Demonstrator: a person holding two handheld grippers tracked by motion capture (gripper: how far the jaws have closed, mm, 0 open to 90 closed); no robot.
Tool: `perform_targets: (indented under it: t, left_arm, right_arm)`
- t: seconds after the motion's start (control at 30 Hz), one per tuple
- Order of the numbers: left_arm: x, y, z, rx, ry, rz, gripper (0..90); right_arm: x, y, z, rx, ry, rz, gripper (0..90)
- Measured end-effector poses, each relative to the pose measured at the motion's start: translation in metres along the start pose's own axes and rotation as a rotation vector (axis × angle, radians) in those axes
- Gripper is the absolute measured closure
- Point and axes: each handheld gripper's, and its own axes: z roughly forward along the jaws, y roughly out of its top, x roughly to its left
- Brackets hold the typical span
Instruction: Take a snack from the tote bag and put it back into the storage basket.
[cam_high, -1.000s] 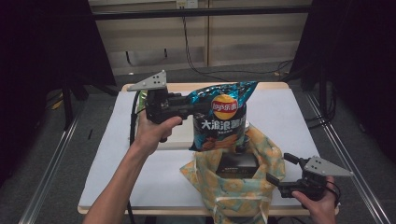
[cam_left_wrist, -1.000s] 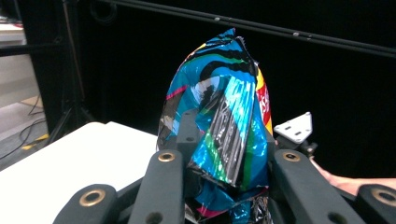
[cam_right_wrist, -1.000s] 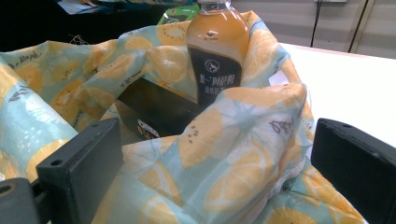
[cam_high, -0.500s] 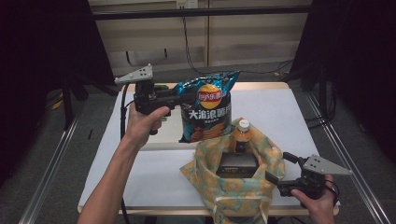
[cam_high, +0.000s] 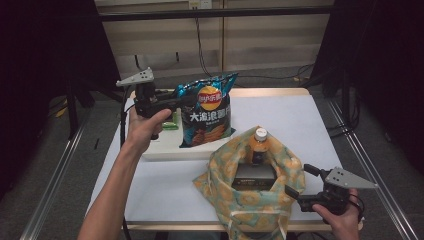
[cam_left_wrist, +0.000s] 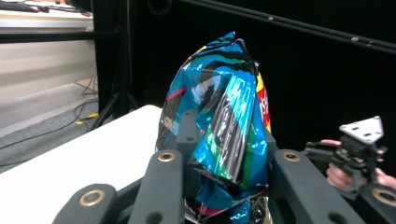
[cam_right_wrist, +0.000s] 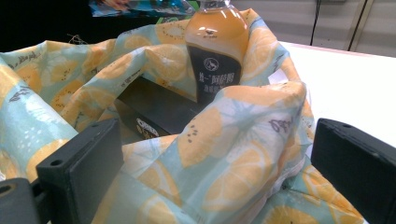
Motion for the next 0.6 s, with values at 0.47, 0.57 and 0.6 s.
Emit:
perform_targets:
  t: [0.47,0.57,0.6]
  left_arm:
    - [0.020,-0.010,0.007,0.039,0.037,0.004,73.0]
    - [0.025,-0.012,0.009,0.042,0.047,-0.001,73.0]
    - [0.027,-0.013,0.009,0.037,0.042,-0.007,72.9]
  right_arm:
    - [0.000,0.000,-0.001,0.000,0.004,-0.003,1.7]
    - [0.000,0.000,0.000,0.003,0.007,-0.001,1.7]
    - [0.000,0.000,0.000,0.003,0.007,0.000,1.7]
